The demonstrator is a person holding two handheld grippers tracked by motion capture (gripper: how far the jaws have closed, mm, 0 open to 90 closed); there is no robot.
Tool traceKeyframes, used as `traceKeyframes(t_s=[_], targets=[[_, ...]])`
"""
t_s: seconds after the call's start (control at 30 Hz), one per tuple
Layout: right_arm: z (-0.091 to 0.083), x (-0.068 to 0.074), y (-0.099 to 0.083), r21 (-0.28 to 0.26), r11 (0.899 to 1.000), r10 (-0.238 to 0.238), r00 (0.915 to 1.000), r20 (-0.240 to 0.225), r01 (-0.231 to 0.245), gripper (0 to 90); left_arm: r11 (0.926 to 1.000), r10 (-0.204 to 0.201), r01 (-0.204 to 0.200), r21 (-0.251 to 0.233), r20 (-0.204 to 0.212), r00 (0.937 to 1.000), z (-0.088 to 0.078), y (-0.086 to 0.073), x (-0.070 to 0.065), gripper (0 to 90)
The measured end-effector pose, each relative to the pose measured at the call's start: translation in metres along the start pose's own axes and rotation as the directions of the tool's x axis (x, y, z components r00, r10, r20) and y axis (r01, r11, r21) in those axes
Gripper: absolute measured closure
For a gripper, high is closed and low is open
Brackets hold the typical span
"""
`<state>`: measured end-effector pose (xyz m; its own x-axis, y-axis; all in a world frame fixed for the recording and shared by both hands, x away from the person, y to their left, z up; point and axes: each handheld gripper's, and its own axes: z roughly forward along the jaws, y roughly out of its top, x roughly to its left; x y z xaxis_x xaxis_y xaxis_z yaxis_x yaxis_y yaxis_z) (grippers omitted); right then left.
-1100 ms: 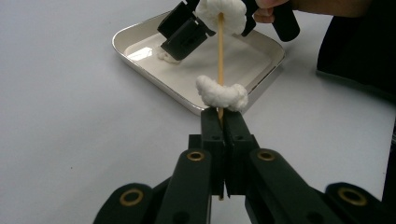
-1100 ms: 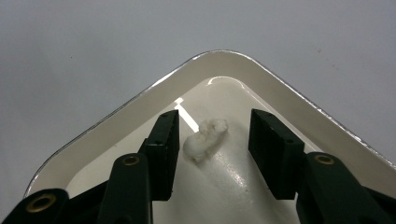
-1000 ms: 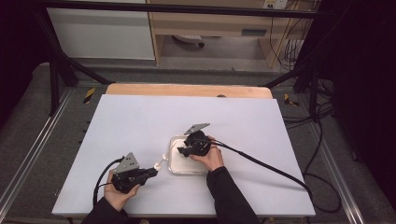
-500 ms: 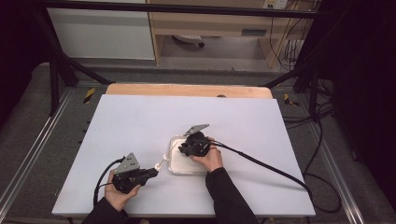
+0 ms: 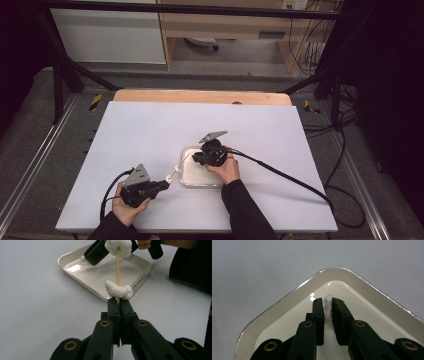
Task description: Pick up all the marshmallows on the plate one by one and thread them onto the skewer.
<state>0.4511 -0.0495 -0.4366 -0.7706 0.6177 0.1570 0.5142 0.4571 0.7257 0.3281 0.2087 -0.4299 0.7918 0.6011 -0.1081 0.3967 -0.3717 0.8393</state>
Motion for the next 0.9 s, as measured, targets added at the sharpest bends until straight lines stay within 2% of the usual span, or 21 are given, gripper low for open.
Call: traceKeyframes(t_s=[0.13, 0.37, 0.4, 0.43, 0.53, 0.7, 0.9], targets=[[-0.011, 0.002, 0.004, -0.024, 1.000, -0.004, 0.9998, -0.019, 0.004, 81.0, 1.0000, 0.002, -0.002, -0.002, 0.002, 1.0000, 0.000, 0.000, -0.001, 88.8], [-0.046, 0.005, 0.007, -0.108, 0.994, -0.006, 0.9971, -0.076, -0.002, 81.3, 0.9999, 0.010, -0.010, -0.006, 0.010, 0.9999, 0.001, 0.000, -0.002, 88.8], [-0.046, 0.005, 0.007, -0.108, 0.994, -0.006, 0.9971, -0.076, -0.002, 81.3, 0.9999, 0.010, -0.010, -0.006, 0.010, 0.9999, 0.001, 0.000, -0.002, 88.8], [-0.056, 0.007, 0.007, -0.131, 0.991, -0.009, 0.9962, -0.087, -0.003, 81.4, 0.9999, 0.012, -0.012, -0.006, 0.014, 0.9998, 0.001, 0.000, -0.003, 88.8], [-0.070, 0.009, 0.007, -0.171, 0.985, -0.024, 0.9939, -0.108, 0.006, 81.5, 0.9998, 0.016, -0.015, -0.008, 0.020, 0.9997, 0.002, 0.001, -0.004, 88.8], [-0.086, 0.013, 0.007, -0.208, 0.977, -0.067, 0.9932, -0.096, 0.046, 81.8, 0.9997, 0.024, -0.024, -0.001, 0.029, 0.9993, 0.003, 0.001, -0.006, 88.8], [-0.092, 0.016, 0.007, -0.210, 0.973, -0.108, 0.9913, -0.076, 0.089, 82.2, 0.9992, 0.036, -0.037, 0.016, 0.037, 0.9987, 0.007, 0.002, -0.008, 88.8]])
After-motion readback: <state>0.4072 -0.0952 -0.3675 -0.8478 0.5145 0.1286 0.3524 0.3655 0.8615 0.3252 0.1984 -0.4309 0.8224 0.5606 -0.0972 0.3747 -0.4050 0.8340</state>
